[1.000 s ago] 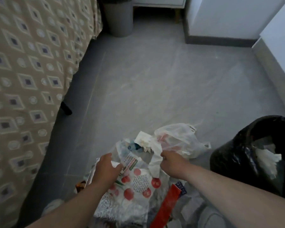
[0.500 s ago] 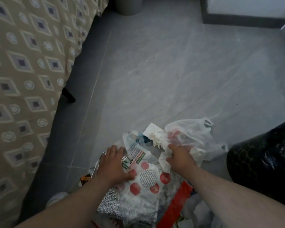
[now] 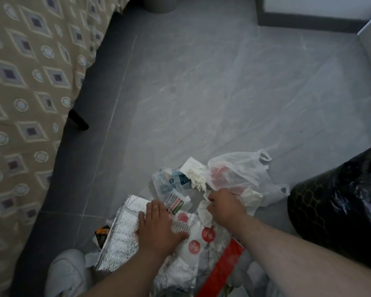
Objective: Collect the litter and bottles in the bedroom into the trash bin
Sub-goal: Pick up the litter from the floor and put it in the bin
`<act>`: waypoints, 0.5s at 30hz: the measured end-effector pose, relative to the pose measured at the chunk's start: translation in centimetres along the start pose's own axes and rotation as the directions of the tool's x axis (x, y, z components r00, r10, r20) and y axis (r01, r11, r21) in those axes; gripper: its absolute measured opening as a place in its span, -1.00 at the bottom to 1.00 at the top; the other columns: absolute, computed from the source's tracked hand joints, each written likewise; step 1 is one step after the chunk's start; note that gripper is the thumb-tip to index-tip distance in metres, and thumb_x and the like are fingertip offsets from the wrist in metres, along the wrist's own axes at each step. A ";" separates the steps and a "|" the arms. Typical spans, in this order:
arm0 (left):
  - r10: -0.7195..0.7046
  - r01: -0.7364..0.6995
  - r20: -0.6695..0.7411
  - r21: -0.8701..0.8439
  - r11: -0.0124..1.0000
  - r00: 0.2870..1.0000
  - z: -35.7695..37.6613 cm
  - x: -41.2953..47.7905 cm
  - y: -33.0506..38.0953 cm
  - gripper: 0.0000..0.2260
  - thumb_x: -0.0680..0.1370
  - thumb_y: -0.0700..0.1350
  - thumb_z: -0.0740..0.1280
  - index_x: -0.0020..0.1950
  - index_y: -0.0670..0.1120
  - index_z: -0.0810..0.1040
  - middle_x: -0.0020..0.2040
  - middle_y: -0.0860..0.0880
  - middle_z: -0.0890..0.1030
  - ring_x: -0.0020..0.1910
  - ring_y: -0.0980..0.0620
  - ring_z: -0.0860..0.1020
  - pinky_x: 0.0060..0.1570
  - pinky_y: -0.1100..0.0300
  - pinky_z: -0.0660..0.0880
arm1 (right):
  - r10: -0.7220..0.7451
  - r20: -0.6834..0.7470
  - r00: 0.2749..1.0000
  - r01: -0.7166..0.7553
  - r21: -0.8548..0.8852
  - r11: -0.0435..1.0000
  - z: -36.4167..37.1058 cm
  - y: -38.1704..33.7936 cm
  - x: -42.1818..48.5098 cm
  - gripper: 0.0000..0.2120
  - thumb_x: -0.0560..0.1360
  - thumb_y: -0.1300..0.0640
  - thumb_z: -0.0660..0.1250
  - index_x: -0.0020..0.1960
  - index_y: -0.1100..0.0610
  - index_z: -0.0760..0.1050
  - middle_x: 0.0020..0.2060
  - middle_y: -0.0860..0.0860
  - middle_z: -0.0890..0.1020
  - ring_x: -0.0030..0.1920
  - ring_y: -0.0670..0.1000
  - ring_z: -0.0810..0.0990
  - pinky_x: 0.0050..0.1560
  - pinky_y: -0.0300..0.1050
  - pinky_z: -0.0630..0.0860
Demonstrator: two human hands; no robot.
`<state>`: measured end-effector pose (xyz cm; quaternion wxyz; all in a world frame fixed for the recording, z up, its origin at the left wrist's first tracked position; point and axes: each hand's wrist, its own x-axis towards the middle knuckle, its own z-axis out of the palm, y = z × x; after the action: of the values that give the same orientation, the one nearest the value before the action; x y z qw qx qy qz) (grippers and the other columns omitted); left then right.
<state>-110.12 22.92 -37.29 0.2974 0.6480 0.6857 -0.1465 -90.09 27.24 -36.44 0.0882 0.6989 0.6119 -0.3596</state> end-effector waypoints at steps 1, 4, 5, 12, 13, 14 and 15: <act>0.034 -0.035 -0.020 -0.013 0.999 0.999 -0.1 0.2 -0.3 0.02 0.36 0.39 0.29 0.55 -0.14 -0.12 0.57 -0.11 -0.06 0.55 -0.07 -0.12 0.50 -0.04 -0.18 | -0.003 0.002 1.000 0.003 0.002 1.000 0.1 0.2 0.0 -0.85 0.50 0.12 0.27 -0.03 0.12 0.60 0.00 0.09 0.61 -0.05 0.10 0.62 -0.06 -0.10 0.52; 0.118 -0.120 -0.069 -0.028 0.992 0.991 -1.0 0.3 -1.0 -0.25 0.45 0.22 0.32 0.52 -0.05 0.13 0.53 -0.02 0.18 0.50 -0.04 0.15 0.50 0.04 0.05 | -0.012 0.012 1.000 0.012 0.009 1.000 0.2 0.5 -0.1 -0.84 0.53 0.12 0.27 -0.08 0.12 0.61 -0.07 0.07 0.64 -0.10 0.06 0.63 -0.11 -0.12 0.51; 0.141 -0.144 -0.093 -0.033 0.989 0.986 -1.3 0.2 -1.2 -0.36 0.47 0.14 0.33 0.49 -0.02 0.22 0.48 0.01 0.29 0.43 -0.03 0.26 0.45 0.07 0.16 | -0.017 0.010 1.000 0.017 0.012 1.000 0.2 0.6 -0.2 -0.84 0.53 0.12 0.27 -0.09 0.12 0.61 -0.10 0.06 0.64 -0.12 0.05 0.62 -0.13 -0.12 0.50; 0.181 -0.207 -0.218 -0.102 0.973 0.959 -1.4 0.3 -2.1 -0.89 0.42 -0.20 0.33 -0.28 -0.03 0.51 -0.22 0.05 0.55 -0.21 0.00 0.49 -0.24 0.11 0.43 | -0.055 -0.001 0.998 0.055 0.058 0.997 0.2 1.1 -0.6 -0.67 0.53 0.14 0.25 -0.38 -0.01 0.27 -0.28 -0.03 0.48 -0.23 0.02 0.49 -0.26 -0.15 0.32; 0.183 -0.207 -0.223 -0.091 0.974 0.957 -1.6 0.4 -2.1 -0.86 0.40 -0.19 0.37 -0.33 -0.02 0.48 -0.26 0.05 0.53 -0.25 0.00 0.48 -0.28 0.12 0.40 | -0.055 0.001 0.998 0.055 0.061 0.997 0.1 1.1 -0.7 -0.69 0.53 0.13 0.25 -0.37 0.00 0.30 -0.29 -0.03 0.49 -0.23 0.02 0.50 -0.26 -0.14 0.34; 0.187 -0.213 -0.240 -0.085 0.973 0.953 -1.8 0.4 -2.2 -0.83 0.39 -0.18 0.40 -0.35 -0.02 0.46 -0.30 0.05 0.53 -0.29 0.00 0.47 -0.30 0.13 0.36 | -0.052 0.002 0.999 0.052 0.072 0.996 0.1 1.2 -0.7 -0.72 0.53 0.13 0.25 -0.34 0.03 0.33 -0.30 -0.03 0.49 -0.24 0.02 0.51 -0.25 -0.13 0.36; 0.184 -0.218 -0.267 -0.104 0.970 0.946 -2.1 0.3 -2.1 -0.81 0.41 -0.17 0.41 -0.35 -0.02 0.46 -0.33 0.05 0.54 -0.31 0.01 0.47 -0.33 0.15 0.32 | -0.052 -0.001 0.999 0.052 0.086 0.995 -0.1 1.2 -0.8 -0.75 0.53 0.12 0.26 -0.32 0.05 0.36 -0.31 -0.03 0.49 -0.23 0.03 0.51 -0.24 -0.12 0.36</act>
<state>-112.65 24.19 -36.24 0.2624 0.7068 0.6567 0.0150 -88.95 26.33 -36.29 0.0488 0.6858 0.6138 -0.3881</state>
